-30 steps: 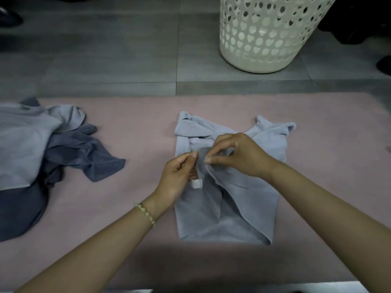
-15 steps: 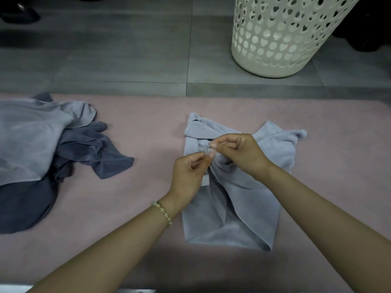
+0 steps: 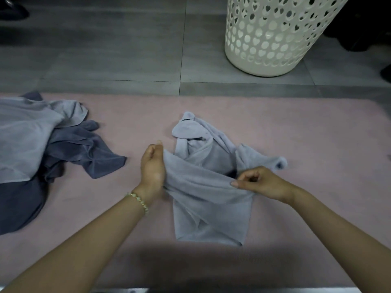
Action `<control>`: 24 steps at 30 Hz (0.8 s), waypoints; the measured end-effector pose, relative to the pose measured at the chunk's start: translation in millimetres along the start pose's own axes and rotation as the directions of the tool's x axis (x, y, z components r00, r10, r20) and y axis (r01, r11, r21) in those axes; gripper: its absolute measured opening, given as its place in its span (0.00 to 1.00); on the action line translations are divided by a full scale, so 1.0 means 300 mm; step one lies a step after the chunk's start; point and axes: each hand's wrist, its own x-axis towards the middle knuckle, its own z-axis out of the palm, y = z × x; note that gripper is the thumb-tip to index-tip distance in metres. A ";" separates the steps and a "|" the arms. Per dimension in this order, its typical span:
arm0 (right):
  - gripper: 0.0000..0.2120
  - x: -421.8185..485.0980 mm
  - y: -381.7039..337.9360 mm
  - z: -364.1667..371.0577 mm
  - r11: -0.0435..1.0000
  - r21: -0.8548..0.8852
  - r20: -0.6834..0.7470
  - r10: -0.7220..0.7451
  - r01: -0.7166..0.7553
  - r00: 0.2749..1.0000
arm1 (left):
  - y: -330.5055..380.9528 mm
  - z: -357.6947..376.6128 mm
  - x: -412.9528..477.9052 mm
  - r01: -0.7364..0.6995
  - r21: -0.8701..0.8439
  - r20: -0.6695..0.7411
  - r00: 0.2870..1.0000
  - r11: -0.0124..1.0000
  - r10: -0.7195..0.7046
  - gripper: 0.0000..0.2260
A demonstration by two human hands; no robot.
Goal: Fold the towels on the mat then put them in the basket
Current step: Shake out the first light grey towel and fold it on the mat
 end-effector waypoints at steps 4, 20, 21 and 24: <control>0.03 0.008 0.079 0.011 1.000 0.019 -0.107 0.016 -0.014 0.994 | -0.065 -0.151 0.059 -0.194 0.567 0.190 0.976 0.801 0.103 0.19; 0.06 0.256 0.071 -0.036 0.971 -0.211 -0.323 -0.173 0.108 0.930 | -0.065 0.092 0.209 -0.497 0.621 0.424 0.863 0.606 0.274 0.12; 0.06 0.266 0.065 -0.039 0.971 -0.198 -0.327 -0.197 0.137 0.924 | -0.068 0.114 0.211 -0.550 0.651 0.481 0.832 0.523 0.275 0.13; 0.13 0.303 0.046 -0.038 0.977 -0.137 -0.268 -0.193 0.161 0.944 | -0.085 0.173 0.245 -0.458 0.802 0.455 0.884 0.384 0.104 0.22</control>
